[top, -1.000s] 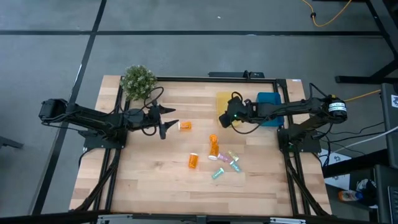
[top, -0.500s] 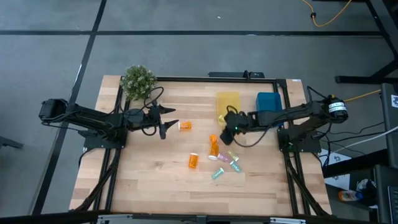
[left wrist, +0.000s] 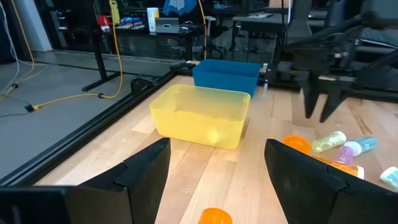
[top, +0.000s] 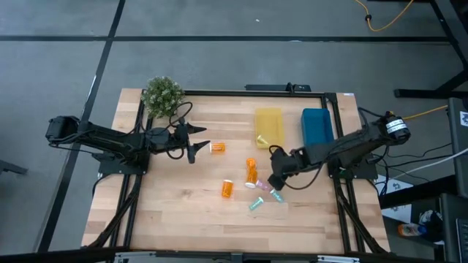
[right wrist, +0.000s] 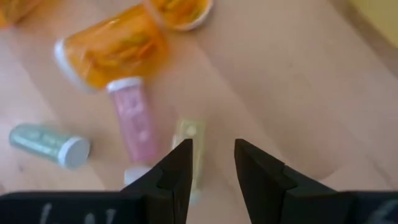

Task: Pick and place medicine bottles into bin by pill shape (circle, oval)
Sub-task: Put the small yellow pill bottle into the yellow bin

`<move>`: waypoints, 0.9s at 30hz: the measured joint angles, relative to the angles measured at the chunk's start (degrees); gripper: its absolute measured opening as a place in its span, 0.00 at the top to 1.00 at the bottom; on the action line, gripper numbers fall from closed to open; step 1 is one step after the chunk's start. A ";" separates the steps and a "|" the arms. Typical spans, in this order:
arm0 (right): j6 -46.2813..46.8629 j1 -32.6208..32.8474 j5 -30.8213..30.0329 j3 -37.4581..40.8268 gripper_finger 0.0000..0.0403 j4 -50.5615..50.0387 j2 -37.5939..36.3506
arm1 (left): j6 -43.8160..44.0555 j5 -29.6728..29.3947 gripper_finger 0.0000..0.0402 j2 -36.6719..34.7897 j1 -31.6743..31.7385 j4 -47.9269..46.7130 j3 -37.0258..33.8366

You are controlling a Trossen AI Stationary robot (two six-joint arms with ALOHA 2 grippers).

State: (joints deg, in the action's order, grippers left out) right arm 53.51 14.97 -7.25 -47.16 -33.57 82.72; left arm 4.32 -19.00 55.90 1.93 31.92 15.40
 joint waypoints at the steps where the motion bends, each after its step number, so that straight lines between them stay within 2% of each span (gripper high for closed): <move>1: 0.01 0.66 -0.02 0.00 0.70 -0.02 0.00 | 0.00 0.00 0.36 0.00 0.00 0.00 0.00; 11: -0.67 4.19 2.84 0.00 0.70 3.83 3.22 | 0.01 0.00 0.36 0.00 0.02 0.00 0.00; 27: -2.44 3.98 2.88 -0.20 0.70 4.62 9.39 | 0.01 0.00 0.36 0.00 0.02 -0.17 0.00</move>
State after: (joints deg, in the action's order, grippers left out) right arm 51.07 18.95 -4.37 -47.35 -28.95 92.11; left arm 4.34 -19.00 55.90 1.96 31.75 15.40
